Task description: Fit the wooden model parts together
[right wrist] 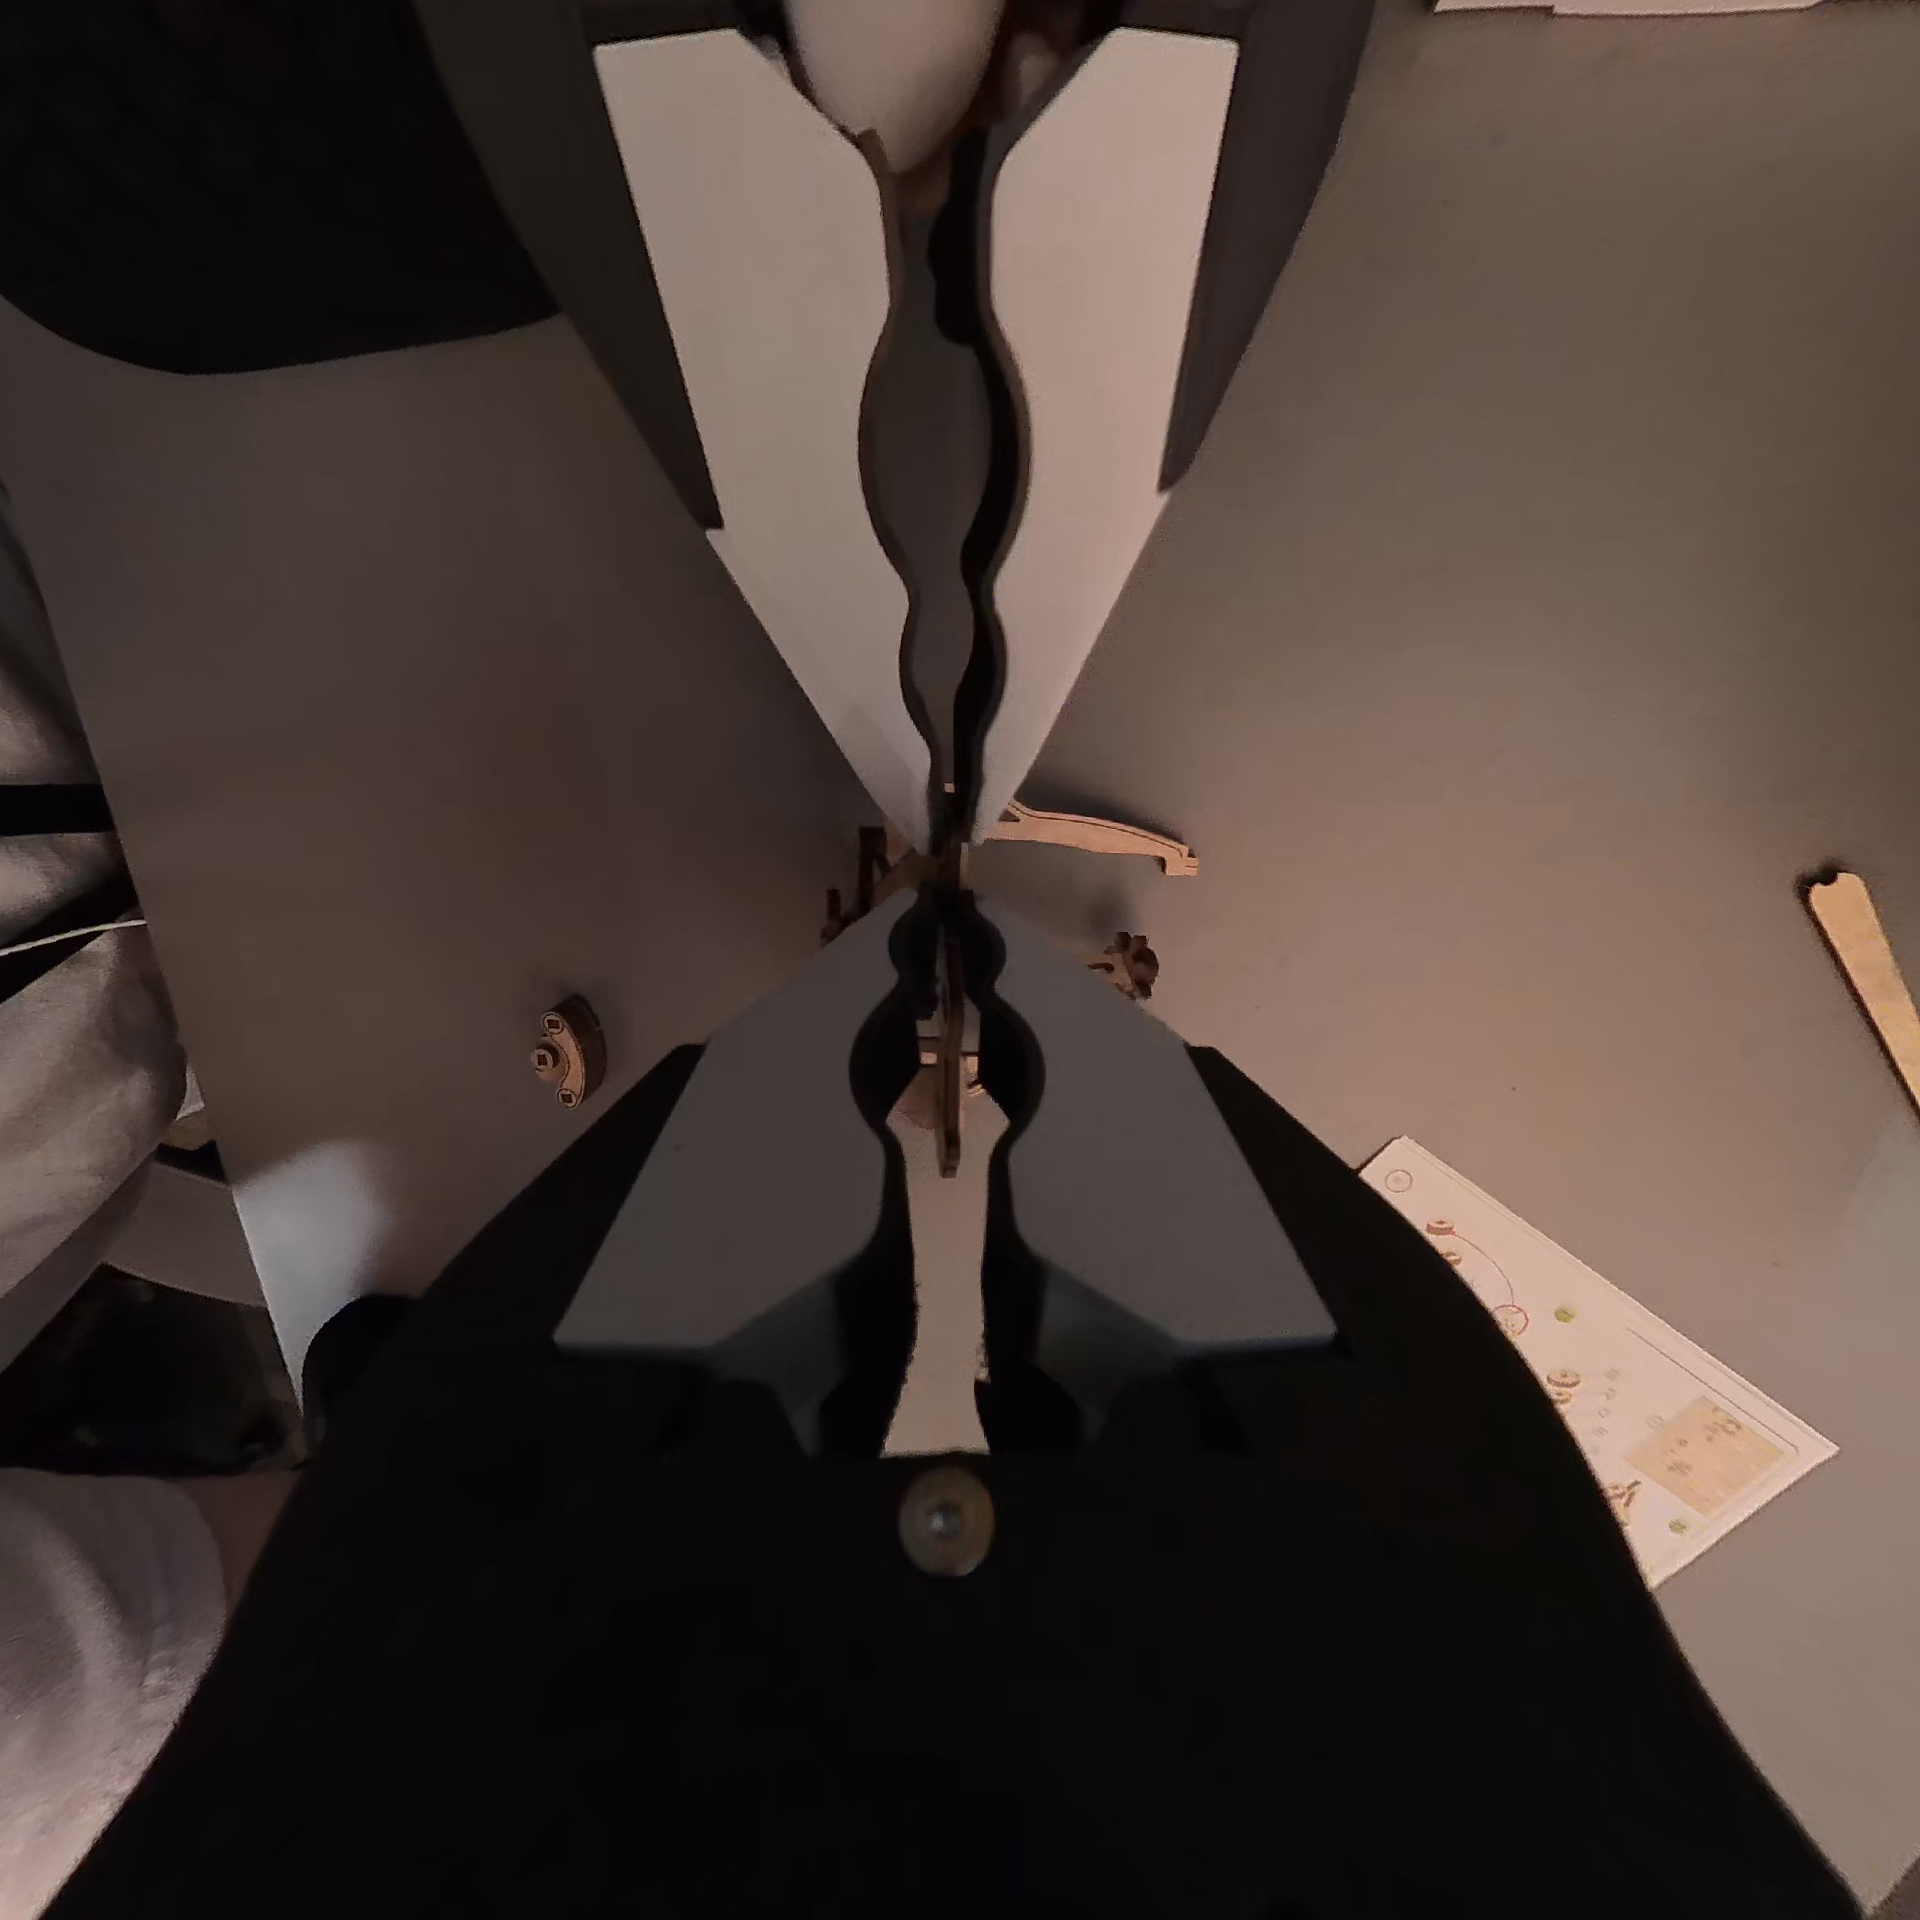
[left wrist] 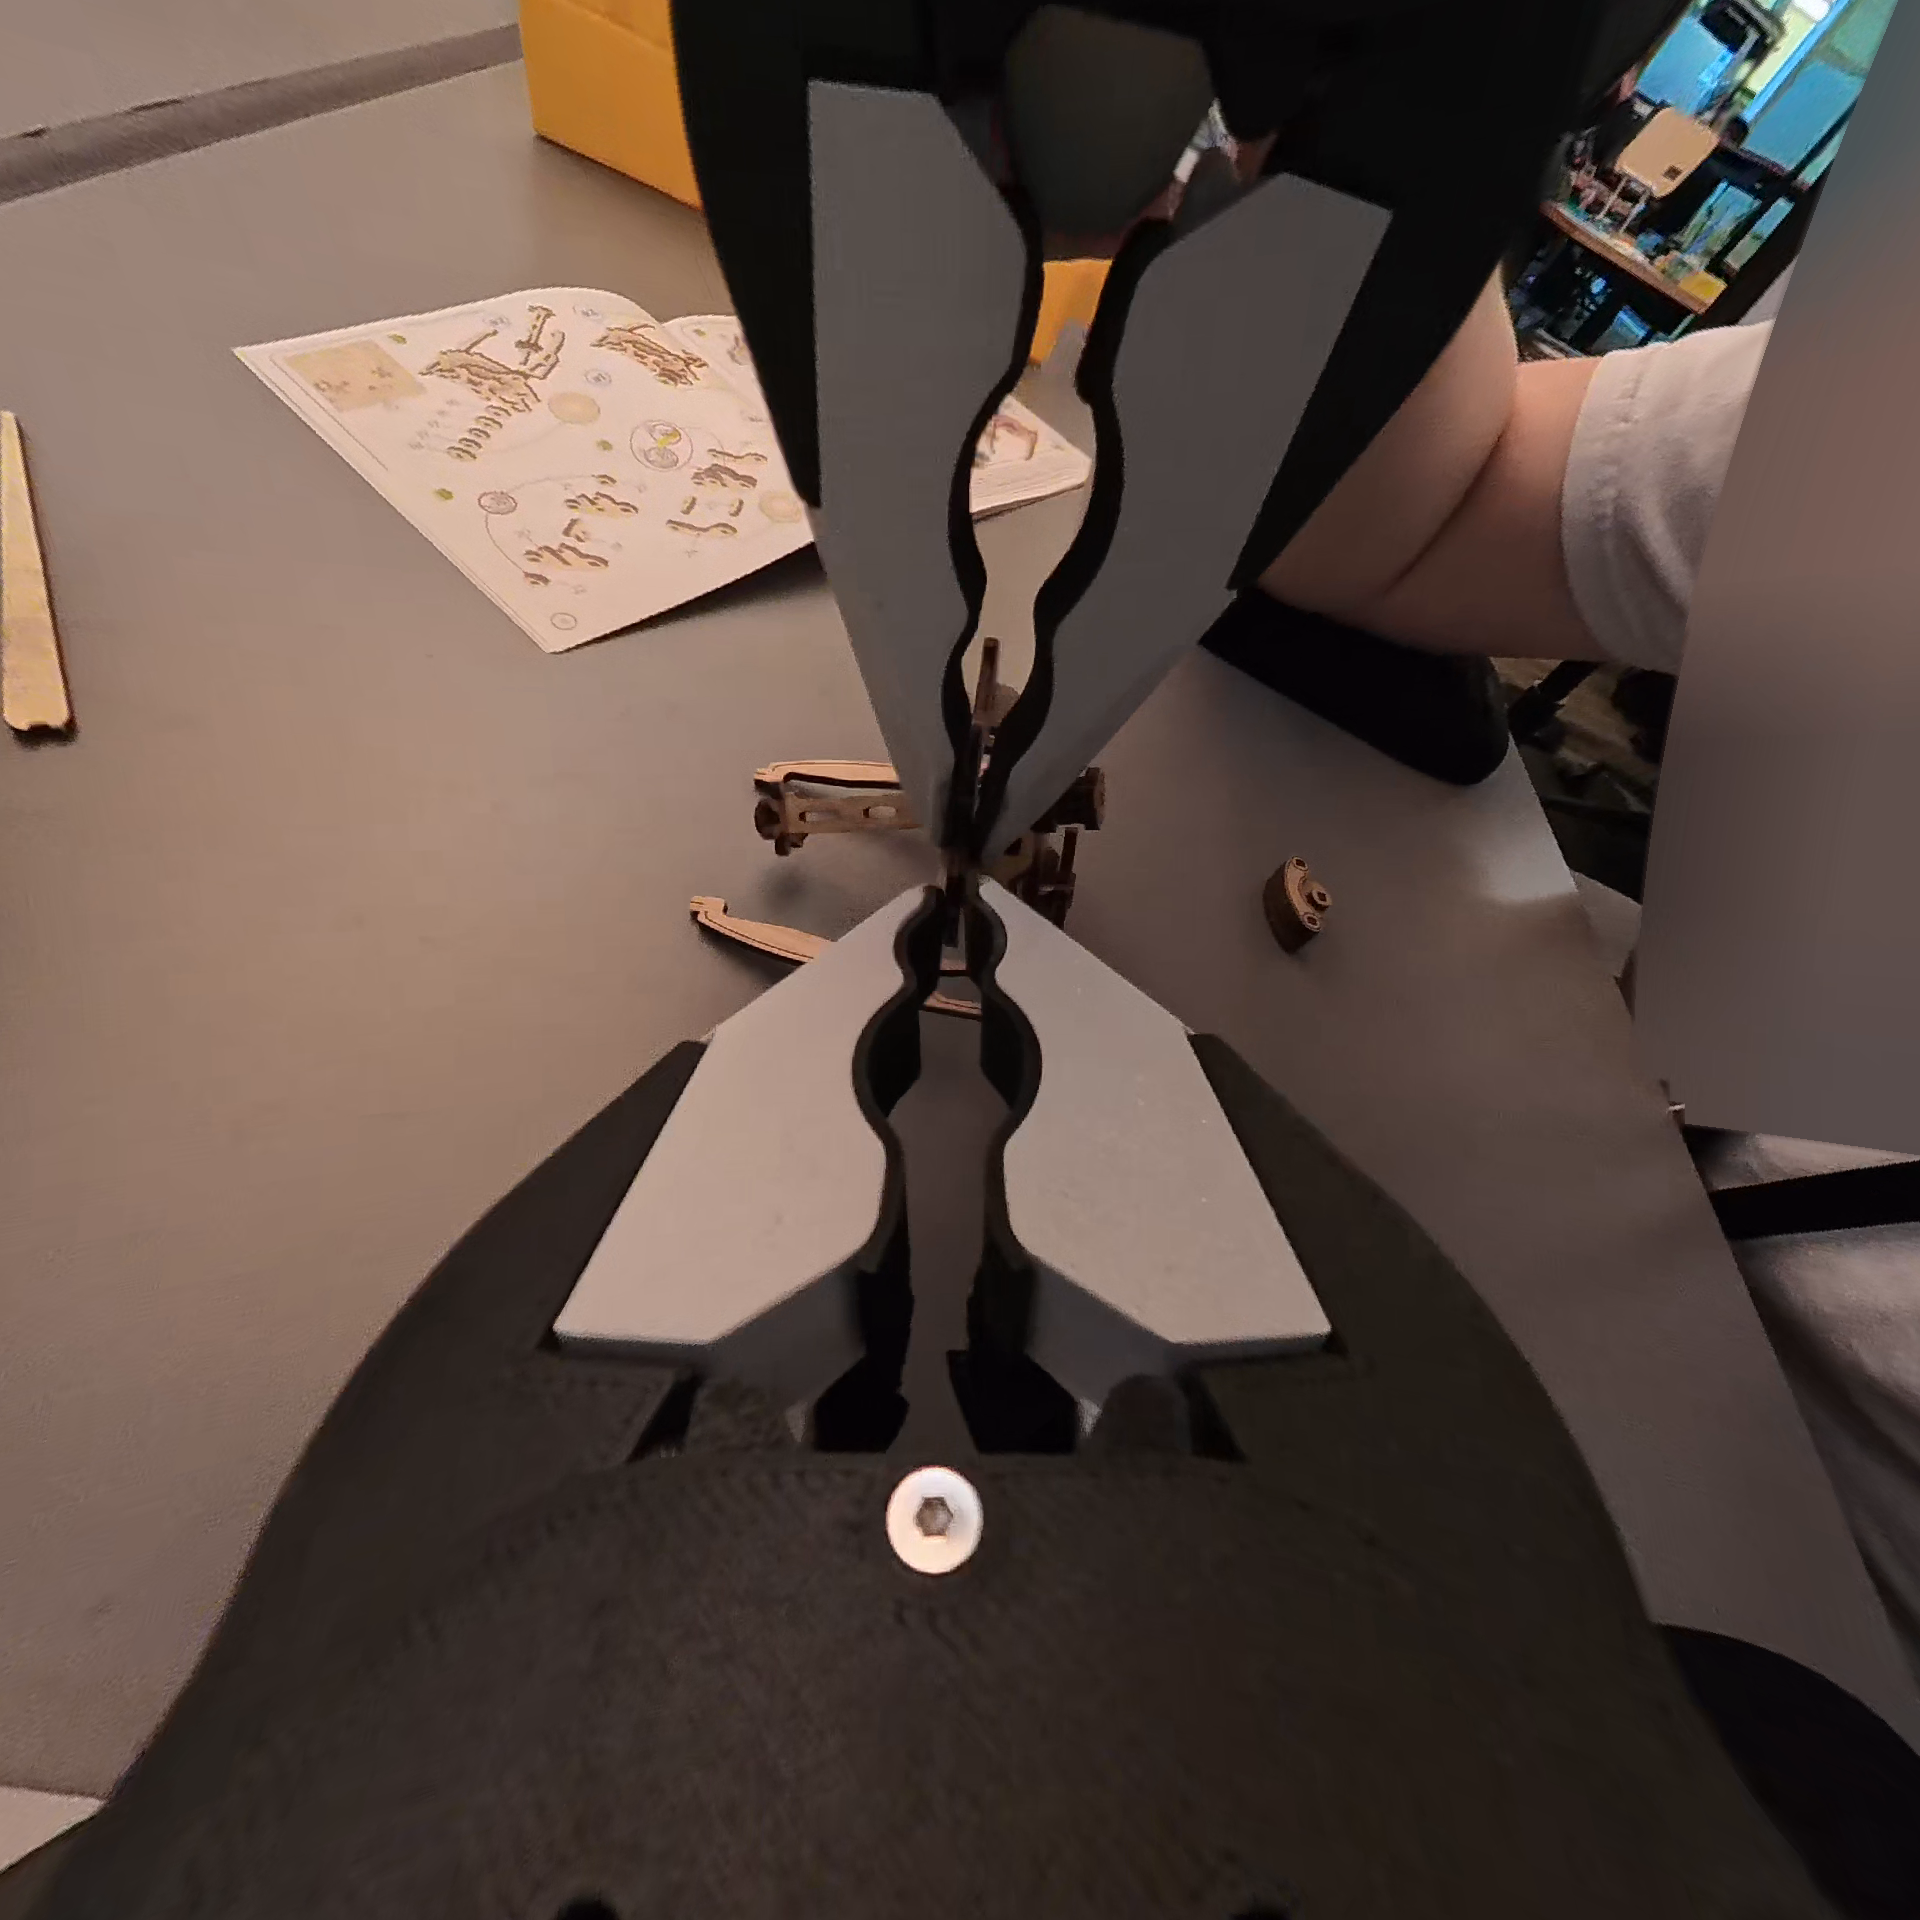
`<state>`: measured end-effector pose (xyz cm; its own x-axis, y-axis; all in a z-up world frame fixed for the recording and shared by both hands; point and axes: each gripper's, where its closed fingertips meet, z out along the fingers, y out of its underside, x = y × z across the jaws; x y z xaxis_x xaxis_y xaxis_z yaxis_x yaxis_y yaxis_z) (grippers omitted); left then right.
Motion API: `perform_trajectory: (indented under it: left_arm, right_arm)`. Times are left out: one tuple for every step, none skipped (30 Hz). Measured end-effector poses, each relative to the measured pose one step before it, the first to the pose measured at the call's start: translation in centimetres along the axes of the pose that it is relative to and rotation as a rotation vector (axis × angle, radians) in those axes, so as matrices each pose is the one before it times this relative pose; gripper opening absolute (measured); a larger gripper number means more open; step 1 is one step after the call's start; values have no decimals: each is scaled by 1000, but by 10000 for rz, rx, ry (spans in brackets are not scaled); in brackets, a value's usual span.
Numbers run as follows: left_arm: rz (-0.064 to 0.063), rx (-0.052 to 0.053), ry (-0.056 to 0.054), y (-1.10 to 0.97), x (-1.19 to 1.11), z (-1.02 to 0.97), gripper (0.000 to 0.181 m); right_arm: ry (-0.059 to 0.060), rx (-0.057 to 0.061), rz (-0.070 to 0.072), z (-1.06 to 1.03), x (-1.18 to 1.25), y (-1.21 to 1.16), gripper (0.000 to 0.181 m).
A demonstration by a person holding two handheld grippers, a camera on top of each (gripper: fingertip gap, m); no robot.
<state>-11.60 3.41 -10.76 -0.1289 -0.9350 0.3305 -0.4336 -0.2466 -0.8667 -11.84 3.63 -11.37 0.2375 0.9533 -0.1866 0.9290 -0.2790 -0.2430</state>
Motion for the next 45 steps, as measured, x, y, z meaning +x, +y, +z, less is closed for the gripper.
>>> perform_trajectory:
  left_arm:
    - [187,-43,-73,22,-10,7,0]
    - [134,-19,-47,1,30,14,0]
    - [35,12,-36,-24,-4,27,0]
    - [-34,-47,21,78,30,49,0]
    - [-39,-70,46,103,33,47,0]
    - [-23,1,30,-6,16,3,0]
    - [-10,-11,24,-2,1,0,0]
    - [-12,-11,18,8,-1,6,0]
    - [-29,-13,38,-4,8,15,0]
    - [-28,-27,41,21,16,20,0]
    - [-29,-16,22,2,-10,36,0]
    - [-10,1,23,-31,4,37,0]
    - [14,-18,18,-18,-1,43,0]
    - [5,-14,18,-41,-11,45,0]
    - [-3,-20,26,-17,13,38,0]
    - [14,-21,20,-5,4,23,0]
    - [12,-5,-3,-11,-18,31,0]
    - [-3,-5,8,-21,10,28,0]
    - [14,-12,2,-12,4,13,0]
    - [23,-20,-26,-3,-28,-3,0]
    - [28,-14,-7,-6,14,7,0]
    - [27,-6,-11,-1,9,-1,0]
    - [-1,-5,-9,1,1,-5,0]
    - [-12,3,-1,6,14,9,0]
    - [-4,2,-3,5,9,-5,0]
    - [-4,-21,-11,22,-6,6,0]
    - [6,-6,-9,-16,-5,8,0]
    - [25,-12,-20,-6,-6,21,0]
    - [33,-18,-31,-9,-11,2,0]
    - [23,-22,-23,-1,-6,9,0]
    - [10,-11,-7,-3,24,12,0]
    - [18,-7,-7,12,4,12,0]
    - [2,-3,-9,20,-7,-4,0]
    - [-16,-5,1,12,-9,-5,0]
    - [-21,-14,3,21,-12,-13,0]
    - [-16,-3,14,4,8,5,0]
    - [-7,1,3,5,-3,2,0]
    - [13,-6,-12,19,4,-5,0]
    - [12,-14,-14,18,-14,-20,0]
    - [12,-12,-6,4,8,-12,0]
    - [21,-7,-11,5,-8,-4,0]
    - [-1,-2,-8,4,-2,2,0]
    - [-2,-3,-5,-3,7,-3,0]
    - [12,-4,-3,9,5,3,0]
    - [9,-4,-2,10,-8,-11,0]
  right_arm:
    - [-30,48,26,13,19,-7,2]
    - [-21,40,21,-26,24,17,2]
    - [30,45,18,-68,88,31,3]
    - [45,3,27,-142,91,143,4]
    - [41,-35,78,-281,76,283,4]
    - [80,20,110,-454,98,306,5]
    - [170,98,83,-625,211,277,6]
    - [197,175,45,-769,241,280,6]
    - [214,250,42,-895,273,271,6]
    - [256,270,91,-1025,373,367,6]
    - [338,365,147,-1165,495,422,6]
    - [449,564,224,-1293,666,363,6]
    - [570,620,303,-1417,815,470,6]
    - [723,630,287,-1556,985,582,6]
    - [883,702,198,-1711,1150,581,6]
    - [998,766,189,-1825,1260,557,6]
    - [976,647,152,-1815,1241,741,6]
    - [999,496,100,-1769,1281,889,6]
    - [977,470,74,-1643,1210,941,6]
    - [848,496,105,-1462,997,884,7]
    - [599,492,202,-1220,635,853,9]
    - [347,402,309,-1007,260,940,14]
    - [227,266,406,-817,106,1075,17]
    - [160,200,431,-670,69,1087,21]
    - [183,255,288,-649,148,894,24]
    - [260,314,137,-673,266,628,24]
    - [366,410,13,-687,409,343,24]
    - [400,406,-106,-636,470,238,24]
    - [412,377,-201,-530,497,211,24]
    - [338,348,-219,-400,415,85,23]
    - [130,173,-110,-223,182,-32,23]
    - [46,-4,-86,-92,117,-68,23]
    - [184,-25,-177,-23,279,11,23]
    - [221,7,-203,33,281,204,23]
    - [88,4,-156,59,59,307,23]
    - [11,-58,-59,91,-14,420,23]
    - [-79,-118,48,155,-93,482,23]
    - [-53,-111,105,138,-46,415,23]
    - [-24,-62,98,133,19,298,23]
    - [-34,-78,142,135,27,284,23]
    - [-37,-72,177,114,43,271,23]
    - [-20,-25,168,56,82,189,23]
    - [5,19,147,5,128,86,23]
    - [47,54,127,-48,176,-2,23]
    - [74,67,98,-77,208,-51,23]
